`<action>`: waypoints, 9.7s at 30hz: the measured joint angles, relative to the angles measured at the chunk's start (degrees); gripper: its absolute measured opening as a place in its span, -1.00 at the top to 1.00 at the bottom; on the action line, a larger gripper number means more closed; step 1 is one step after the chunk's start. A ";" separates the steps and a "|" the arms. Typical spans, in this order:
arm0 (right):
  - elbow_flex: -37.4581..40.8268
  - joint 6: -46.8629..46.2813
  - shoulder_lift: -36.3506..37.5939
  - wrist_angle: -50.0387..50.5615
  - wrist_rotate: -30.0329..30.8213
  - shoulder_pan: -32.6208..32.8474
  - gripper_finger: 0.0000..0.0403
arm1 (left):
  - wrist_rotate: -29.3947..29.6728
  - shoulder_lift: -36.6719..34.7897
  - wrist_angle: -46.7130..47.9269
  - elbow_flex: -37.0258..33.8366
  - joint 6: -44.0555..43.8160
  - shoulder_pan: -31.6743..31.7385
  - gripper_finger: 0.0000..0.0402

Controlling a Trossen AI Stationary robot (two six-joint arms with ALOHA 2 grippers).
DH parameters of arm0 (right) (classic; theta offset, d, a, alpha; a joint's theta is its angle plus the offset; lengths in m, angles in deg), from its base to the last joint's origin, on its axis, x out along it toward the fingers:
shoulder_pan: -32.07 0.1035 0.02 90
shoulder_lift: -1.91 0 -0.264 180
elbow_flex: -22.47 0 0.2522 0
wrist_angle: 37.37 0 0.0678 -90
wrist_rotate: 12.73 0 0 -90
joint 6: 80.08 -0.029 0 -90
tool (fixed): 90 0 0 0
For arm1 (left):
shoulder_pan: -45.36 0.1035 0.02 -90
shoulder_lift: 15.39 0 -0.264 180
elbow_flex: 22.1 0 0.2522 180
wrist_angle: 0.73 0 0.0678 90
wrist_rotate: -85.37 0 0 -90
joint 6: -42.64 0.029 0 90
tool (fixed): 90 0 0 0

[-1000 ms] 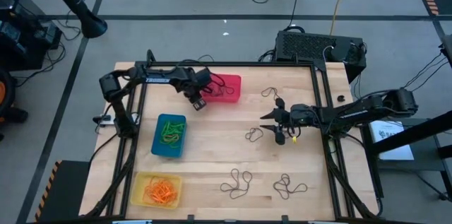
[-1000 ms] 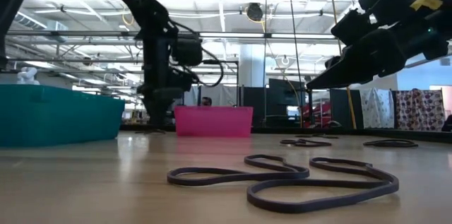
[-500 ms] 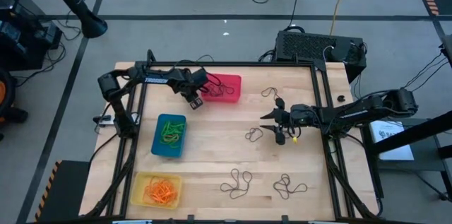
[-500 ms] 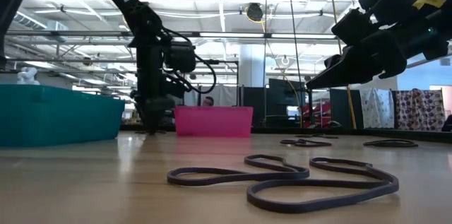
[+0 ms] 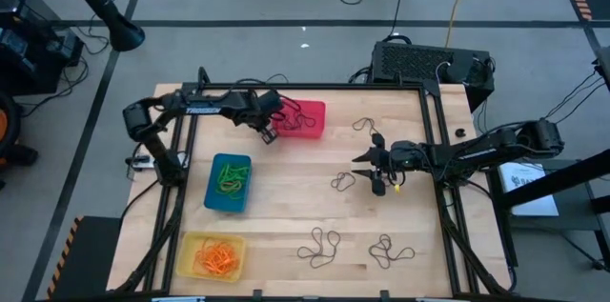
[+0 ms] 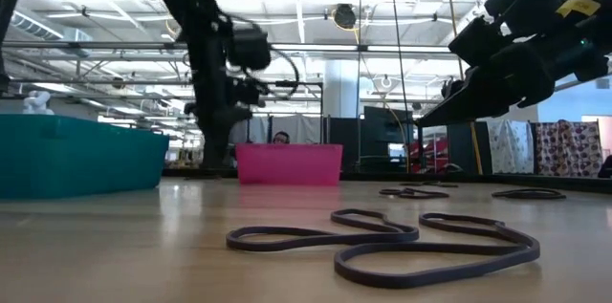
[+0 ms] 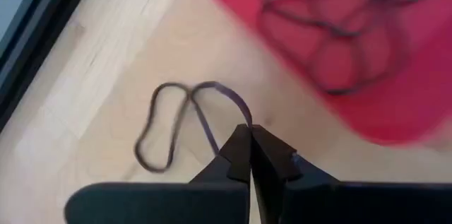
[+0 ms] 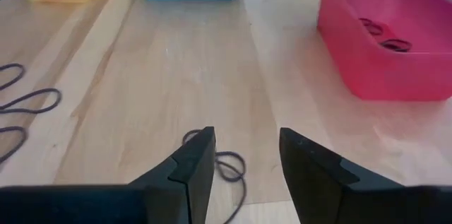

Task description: Sort rubber bands into baskets

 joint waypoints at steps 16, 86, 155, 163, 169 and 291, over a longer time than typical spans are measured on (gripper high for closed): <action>-0.02 -0.73 0.02 -1.03 -2.34 0.06 0.24 | -0.38 -11.56 -27.35 1.69 -1.60 -13.84 0.99; -3.28 0.65 0.23 1.17 -8.06 18.57 0.96 | -8.32 16.27 -44.83 9.96 -8.14 -50.85 0.41; -3.26 -5.07 0.15 2.62 11.47 33.59 1.00 | 18.58 14.09 -8.60 27.14 -10.08 -44.02 0.99; -3.23 -0.54 0.15 2.95 19.24 31.60 1.00 | 17.80 9.67 0.94 27.16 -1.64 -27.70 0.99; -3.21 5.65 0.15 0.70 22.10 25.26 1.00 | 8.85 9.31 3.22 26.86 5.14 -14.85 0.99; -10.20 -12.20 6.48 32.89 20.72 17.70 1.00 | 14.10 12.94 -15.18 24.91 23.74 -21.65 0.99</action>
